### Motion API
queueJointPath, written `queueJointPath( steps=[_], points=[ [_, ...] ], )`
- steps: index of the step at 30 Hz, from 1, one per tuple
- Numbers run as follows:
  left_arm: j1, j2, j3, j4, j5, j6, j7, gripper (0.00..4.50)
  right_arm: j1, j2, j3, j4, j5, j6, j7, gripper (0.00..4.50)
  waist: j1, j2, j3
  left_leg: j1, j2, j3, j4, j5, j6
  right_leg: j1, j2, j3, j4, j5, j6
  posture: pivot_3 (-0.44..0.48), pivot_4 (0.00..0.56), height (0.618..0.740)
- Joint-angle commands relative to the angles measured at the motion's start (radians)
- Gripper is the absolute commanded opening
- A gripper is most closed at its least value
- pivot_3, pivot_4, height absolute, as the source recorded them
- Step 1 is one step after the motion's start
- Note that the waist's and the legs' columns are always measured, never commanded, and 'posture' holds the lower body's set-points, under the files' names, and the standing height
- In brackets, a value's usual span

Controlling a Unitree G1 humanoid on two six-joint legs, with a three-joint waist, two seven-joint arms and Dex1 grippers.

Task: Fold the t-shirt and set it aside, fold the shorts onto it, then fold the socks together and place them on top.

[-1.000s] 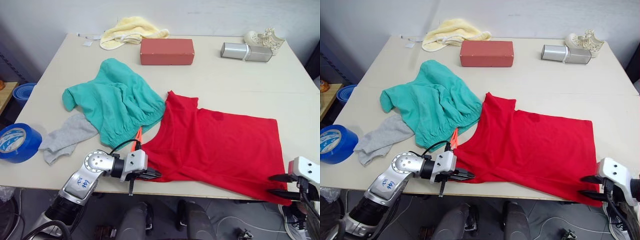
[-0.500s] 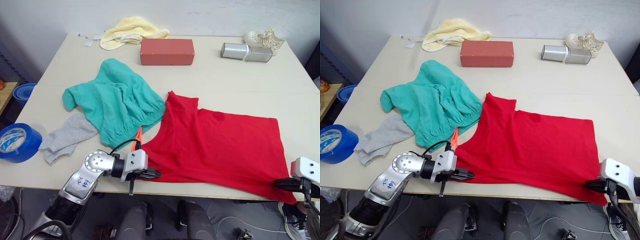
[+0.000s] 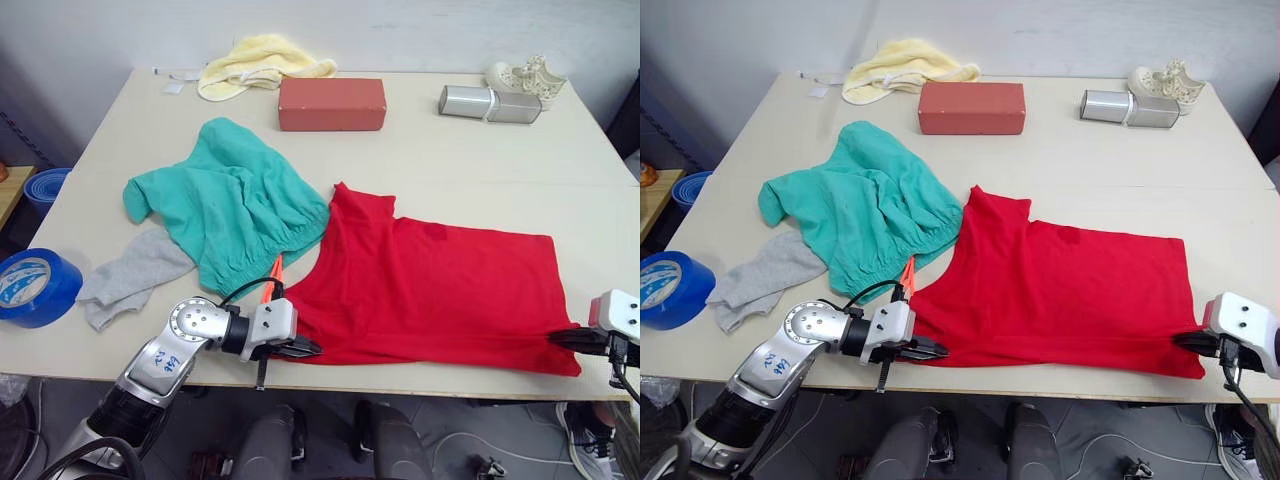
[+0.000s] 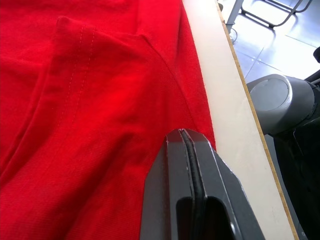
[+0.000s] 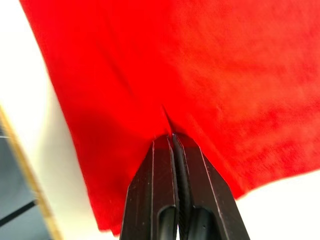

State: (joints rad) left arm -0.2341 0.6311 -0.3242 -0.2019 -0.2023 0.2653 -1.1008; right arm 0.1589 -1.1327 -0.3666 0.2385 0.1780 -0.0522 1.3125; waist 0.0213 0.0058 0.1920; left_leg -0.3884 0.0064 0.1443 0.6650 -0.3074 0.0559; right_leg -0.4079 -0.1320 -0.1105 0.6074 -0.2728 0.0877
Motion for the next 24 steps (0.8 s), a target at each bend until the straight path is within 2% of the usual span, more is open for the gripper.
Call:
queueJointPath(
  steps=[1, 2, 4, 9, 12, 15, 18, 19, 24],
  points=[
    [0.027, 0.014, -0.015, 0.019, 0.032, -0.008, 0.006, 0.00, -0.019, -0.004, -0.011, 0.027, 0.009, 0.024, -0.027, 0.05, 0.000, 0.001, -0.001, 0.000, 0.000, 0.000, 0.000, 0.000, 0.000, 0.000, 0.000, 0.000, 0.000, 0.000, 0.000, 0.000, 0.150, 0.740],
    [0.028, 0.012, -0.012, 0.021, 0.030, -0.020, 0.007, 0.00, -0.011, -0.003, -0.021, 0.013, 0.040, 0.083, -0.014, 0.22, 0.000, 0.002, -0.001, 0.000, 0.000, 0.000, 0.000, 0.000, 0.000, 0.000, 0.000, 0.000, 0.000, 0.000, 0.000, 0.000, 0.150, 0.740],
    [0.031, 0.002, -0.002, 0.028, 0.022, -0.056, 0.010, 0.00, -0.014, 0.008, -0.039, 0.020, 0.036, 0.020, -0.037, 0.62, 0.000, 0.003, -0.002, 0.000, 0.000, 0.000, 0.000, 0.000, 0.000, 0.000, 0.000, 0.000, 0.000, 0.000, 0.000, 0.000, 0.150, 0.740],
    [0.045, -0.057, 0.086, -0.012, -0.128, -0.086, -0.005, 0.00, 0.052, 0.078, -0.204, -0.123, 0.230, 0.139, -0.009, 2.34, 0.003, 0.003, -0.002, -0.001, 0.000, 0.000, 0.000, 0.000, 0.000, -0.001, 0.000, 0.000, 0.000, 0.000, 0.000, 0.000, 0.150, 0.740],
    [0.041, -0.083, 0.125, -0.051, -0.209, -0.047, -0.011, 0.00, 0.122, 0.144, -0.266, -0.305, 0.369, 0.268, -0.010, 2.23, 0.004, 0.003, -0.001, -0.001, 0.000, -0.001, 0.000, 0.000, 0.000, -0.001, 0.000, 0.000, 0.000, 0.000, 0.000, 0.000, 0.150, 0.740],
    [0.026, -0.087, 0.120, -0.061, -0.219, -0.016, -0.009, 0.00, 0.184, 0.211, -0.219, -0.479, 0.404, 0.316, -0.054, 1.35, 0.003, 0.003, -0.002, -0.001, 0.000, -0.001, 0.000, 0.000, 0.000, 0.000, 0.000, 0.000, 0.000, 0.000, 0.000, 0.000, 0.150, 0.740],
    [0.006, -0.091, 0.077, -0.025, -0.144, -0.033, 0.013, 0.00, 0.204, 0.284, -0.105, -0.567, 0.323, 0.261, -0.117, 0.25, 0.003, 0.003, -0.002, -0.001, 0.000, -0.001, 0.000, 0.000, 0.000, 0.000, 0.000, 0.000, 0.000, 0.000, 0.000, 0.000, 0.150, 0.740],
    [-0.001, -0.092, 0.062, -0.004, -0.109, -0.043, 0.027, 0.00, 0.206, 0.300, -0.074, -0.575, 0.298, 0.239, -0.130, 0.05, 0.003, 0.003, -0.002, -0.001, 0.000, 0.000, 0.000, 0.000, 0.000, 0.000, 0.000, 0.000, 0.001, 0.000, 0.000, 0.000, 0.150, 0.740],
    [-0.021, -0.117, 0.021, 0.089, 0.000, -0.068, 0.095, 0.00, 0.184, 0.371, 0.043, -0.507, 0.149, 0.121, -0.225, 0.05, 0.003, 0.002, -0.001, -0.001, -0.001, 0.001, 0.000, 0.000, 0.000, -0.001, 0.000, 0.001, 0.001, 0.000, 0.001, 0.000, 0.150, 0.740]
  ],
)
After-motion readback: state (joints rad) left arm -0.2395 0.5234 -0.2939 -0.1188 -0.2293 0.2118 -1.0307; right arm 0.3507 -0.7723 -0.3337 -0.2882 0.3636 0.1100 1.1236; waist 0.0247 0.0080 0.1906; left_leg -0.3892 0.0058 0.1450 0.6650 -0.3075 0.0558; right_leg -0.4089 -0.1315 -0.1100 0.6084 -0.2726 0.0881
